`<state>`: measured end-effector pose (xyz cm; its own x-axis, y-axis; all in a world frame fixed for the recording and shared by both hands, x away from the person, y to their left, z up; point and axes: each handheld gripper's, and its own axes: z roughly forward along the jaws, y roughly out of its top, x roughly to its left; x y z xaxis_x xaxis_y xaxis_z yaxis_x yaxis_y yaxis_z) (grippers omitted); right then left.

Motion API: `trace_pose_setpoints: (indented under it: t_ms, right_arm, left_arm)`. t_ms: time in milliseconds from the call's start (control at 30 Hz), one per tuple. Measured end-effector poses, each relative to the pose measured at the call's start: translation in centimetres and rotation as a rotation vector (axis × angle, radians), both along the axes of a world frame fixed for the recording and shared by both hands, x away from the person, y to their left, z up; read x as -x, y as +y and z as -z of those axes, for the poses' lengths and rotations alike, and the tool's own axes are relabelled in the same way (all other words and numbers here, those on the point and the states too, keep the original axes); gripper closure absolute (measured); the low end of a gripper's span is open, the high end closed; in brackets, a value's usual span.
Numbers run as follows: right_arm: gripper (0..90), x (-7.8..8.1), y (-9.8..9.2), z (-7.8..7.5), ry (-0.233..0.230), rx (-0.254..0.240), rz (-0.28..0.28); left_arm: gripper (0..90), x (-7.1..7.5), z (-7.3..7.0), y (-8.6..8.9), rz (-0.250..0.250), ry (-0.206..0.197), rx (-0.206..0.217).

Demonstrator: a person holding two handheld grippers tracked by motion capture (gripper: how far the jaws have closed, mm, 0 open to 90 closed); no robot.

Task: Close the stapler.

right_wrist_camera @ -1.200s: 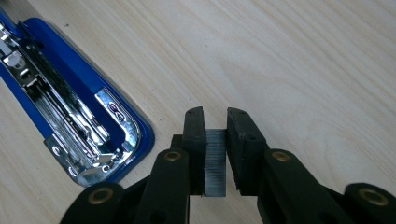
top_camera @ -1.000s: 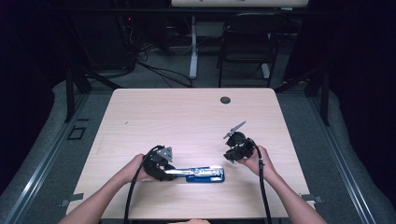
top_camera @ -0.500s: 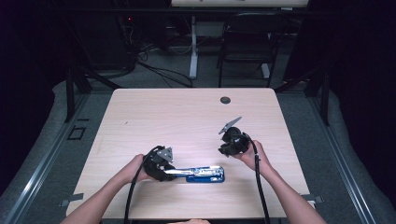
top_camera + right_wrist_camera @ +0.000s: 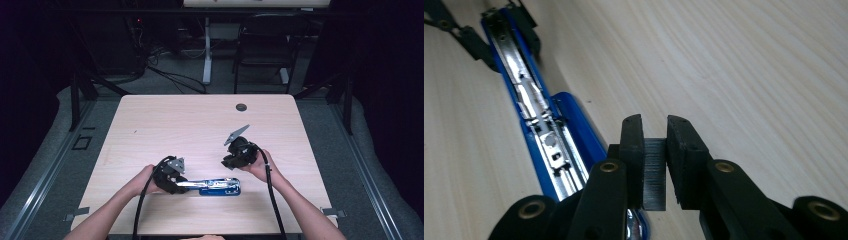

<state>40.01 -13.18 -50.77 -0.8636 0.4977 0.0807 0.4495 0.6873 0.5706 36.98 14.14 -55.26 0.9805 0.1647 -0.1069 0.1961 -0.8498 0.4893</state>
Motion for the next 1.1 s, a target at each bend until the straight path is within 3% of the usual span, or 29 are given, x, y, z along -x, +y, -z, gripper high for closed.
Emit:
trace_pose_setpoints:
  t_ms: [133,233,467,667,800,1100]
  right_arm:
    - [78.6,0.3,0.4,0.0,0.014,-0.029,-0.064]
    - [78.6,0.6,0.5,0.1,0.017,-0.024,-0.097]
    - [78.5,1.1,0.8,0.4,0.018,-0.021,-0.142]
    - [78.5,1.4,0.6,0.3,0.013,-0.026,-0.183]
    - [78.5,1.5,0.5,0.6,0.027,-0.028,-0.233]
    - [78.5,1.6,0.1,0.8,0.052,-0.033,-0.274]
  left_arm:
    - [61.6,0.0,0.0,0.0,0.0,0.004,0.005]
    - [61.7,-0.1,0.0,0.1,0.001,0.004,0.005]
    - [61.6,-0.2,0.0,0.1,0.007,0.021,0.006]
    - [61.6,-0.1,0.0,0.1,0.0,0.008,0.012]
    - [61.7,-0.1,0.0,0.1,0.002,0.002,0.002]
    - [61.8,-0.4,0.1,0.1,0.017,0.023,0.011]
